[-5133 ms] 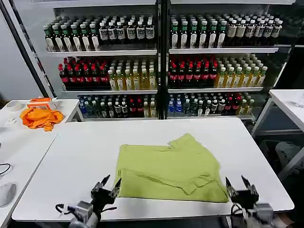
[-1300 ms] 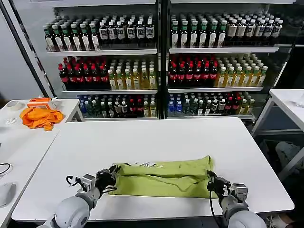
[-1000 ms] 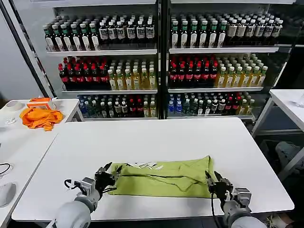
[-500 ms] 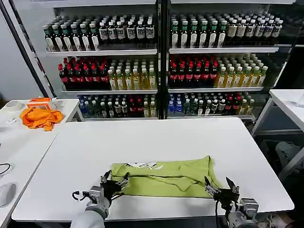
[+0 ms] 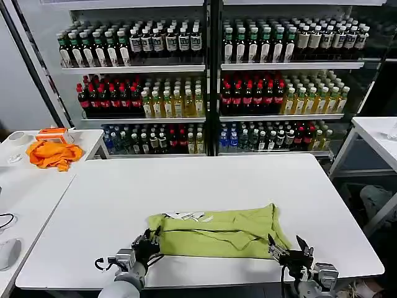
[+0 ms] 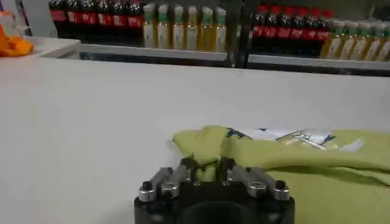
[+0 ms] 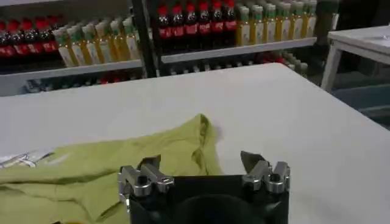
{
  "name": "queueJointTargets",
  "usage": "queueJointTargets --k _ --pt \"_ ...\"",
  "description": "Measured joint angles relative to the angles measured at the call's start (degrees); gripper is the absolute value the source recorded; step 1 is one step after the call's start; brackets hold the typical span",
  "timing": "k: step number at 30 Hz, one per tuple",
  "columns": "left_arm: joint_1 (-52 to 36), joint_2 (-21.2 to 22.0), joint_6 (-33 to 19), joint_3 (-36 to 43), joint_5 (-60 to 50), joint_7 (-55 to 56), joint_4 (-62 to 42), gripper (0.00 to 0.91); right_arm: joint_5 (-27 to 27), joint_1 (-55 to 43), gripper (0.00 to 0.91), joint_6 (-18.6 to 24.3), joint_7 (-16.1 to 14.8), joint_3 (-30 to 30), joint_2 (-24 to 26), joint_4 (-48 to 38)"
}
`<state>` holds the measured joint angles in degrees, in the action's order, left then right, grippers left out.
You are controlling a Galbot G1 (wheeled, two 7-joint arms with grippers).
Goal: Fold and organize the clothes.
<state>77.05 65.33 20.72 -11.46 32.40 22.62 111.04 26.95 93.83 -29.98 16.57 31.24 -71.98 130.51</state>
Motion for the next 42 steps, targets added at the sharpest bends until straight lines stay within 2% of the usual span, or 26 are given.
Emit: queueJointTargets --k 9,22,27,34,42 --pt "1.06 -1.57 -0.2 -3.89 4.14 -0.32 1.44 0.04 0.9 -0.47 0.907 0.0 0.17 0.55 0.15 -0.06" --pt "5.5 -10.05 -0.24 -19.49 11.89 -1.81 4.04 0.04 1.28 -2.42 0.907 -0.08 0.16 -0.79 0.37 -1.43" --pt "6.09 -11.61 -0.16 -23.25 18.87 -2.45 6.63 0.04 1.28 -2.89 0.907 -0.14 0.19 -1.3 0.46 -1.94" --pt "4.65 -10.71 0.57 -20.94 29.33 -1.92 13.1 0.04 1.59 -2.7 0.907 -0.19 0.22 -0.96 1.31 -1.96" --pt "0.07 -6.67 0.13 -11.7 37.55 -0.05 15.54 0.04 1.93 -3.0 0.907 -0.2 0.22 -0.7 1.74 -2.06"
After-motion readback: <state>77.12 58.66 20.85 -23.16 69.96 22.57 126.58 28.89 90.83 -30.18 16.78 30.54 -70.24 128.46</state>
